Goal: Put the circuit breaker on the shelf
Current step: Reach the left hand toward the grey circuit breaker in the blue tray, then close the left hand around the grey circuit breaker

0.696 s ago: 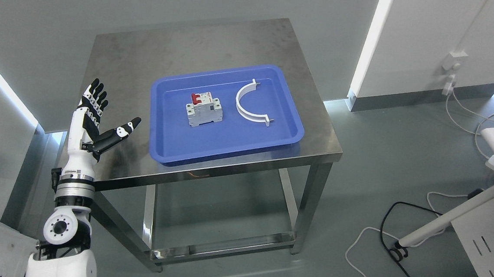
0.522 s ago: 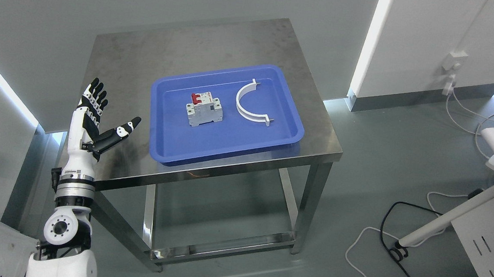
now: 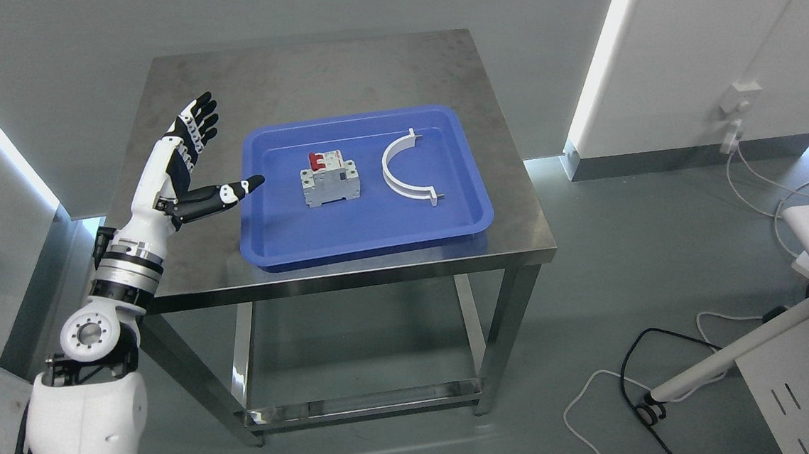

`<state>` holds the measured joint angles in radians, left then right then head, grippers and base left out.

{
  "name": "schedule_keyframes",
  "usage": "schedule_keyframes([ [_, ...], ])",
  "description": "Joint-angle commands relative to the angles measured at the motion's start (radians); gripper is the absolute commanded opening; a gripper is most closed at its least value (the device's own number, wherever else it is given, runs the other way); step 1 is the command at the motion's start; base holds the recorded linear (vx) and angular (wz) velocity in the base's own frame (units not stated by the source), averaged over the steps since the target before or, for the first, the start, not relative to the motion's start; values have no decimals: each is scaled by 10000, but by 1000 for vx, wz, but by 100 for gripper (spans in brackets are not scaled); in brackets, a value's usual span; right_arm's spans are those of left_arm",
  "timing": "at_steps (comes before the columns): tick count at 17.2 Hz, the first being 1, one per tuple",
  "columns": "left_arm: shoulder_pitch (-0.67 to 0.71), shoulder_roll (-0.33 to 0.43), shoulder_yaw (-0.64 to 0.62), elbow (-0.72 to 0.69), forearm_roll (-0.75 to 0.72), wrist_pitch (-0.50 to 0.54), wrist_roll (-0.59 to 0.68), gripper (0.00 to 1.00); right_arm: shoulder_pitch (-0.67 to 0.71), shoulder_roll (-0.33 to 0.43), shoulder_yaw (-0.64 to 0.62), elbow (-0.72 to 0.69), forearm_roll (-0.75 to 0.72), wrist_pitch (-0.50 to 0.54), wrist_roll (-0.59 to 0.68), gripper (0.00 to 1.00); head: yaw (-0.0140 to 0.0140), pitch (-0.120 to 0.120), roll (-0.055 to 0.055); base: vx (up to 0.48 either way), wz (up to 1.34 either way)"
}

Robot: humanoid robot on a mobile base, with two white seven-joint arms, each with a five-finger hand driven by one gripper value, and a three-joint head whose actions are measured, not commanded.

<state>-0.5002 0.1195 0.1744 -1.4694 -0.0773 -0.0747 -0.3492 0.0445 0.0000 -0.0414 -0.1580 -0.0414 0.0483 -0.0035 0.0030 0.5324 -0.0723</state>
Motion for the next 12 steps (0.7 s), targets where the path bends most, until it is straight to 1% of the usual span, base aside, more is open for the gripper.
schedule_keyframes([
  [1, -1132, 1243, -1879, -33, -2136, 440, -250, 100, 0, -175, 0, 0, 0, -7, 4, 100, 0, 0, 0, 0, 0],
  [3, -1210, 1259, -2157, -33, -2676, 440, -1227, 98, -15, -175, 0, 0, 0, -7, 4, 100, 0, 0, 0, 0, 0],
  [4, -1256, 1168, -2219, -33, -2770, 501, -1931, 97, 0, -175, 0, 0, 0, -7, 4, 100, 0, 0, 0, 0, 0],
  [5, -1271, 1091, -2280, -33, -2786, 714, -2348, 95, 0, -175, 0, 0, 0, -7, 4, 100, 0, 0, 0, 0, 0],
  [8, -1868, 907, -3030, 44, -3060, 2704, -2552, 94, 0, -175, 0, 0, 0, -7, 4, 100, 0, 0, 0, 0, 13],
  [9, -2098, 876, -3245, 150, -3335, 3120, -2537, 94, 0, -175, 0, 0, 0, -7, 4, 100, 0, 0, 0, 0, 0],
  [10, -2343, 754, -3278, 455, -3642, 3291, -2521, 94, 0, -175, 0, 0, 0, -7, 4, 100, 0, 0, 0, 0, 0],
  [12, -2605, 448, -3201, 917, -4240, 3308, -2536, 94, 0, -175, 0, 0, 0, -7, 4, 100, 0, 0, 0, 0, 0],
])
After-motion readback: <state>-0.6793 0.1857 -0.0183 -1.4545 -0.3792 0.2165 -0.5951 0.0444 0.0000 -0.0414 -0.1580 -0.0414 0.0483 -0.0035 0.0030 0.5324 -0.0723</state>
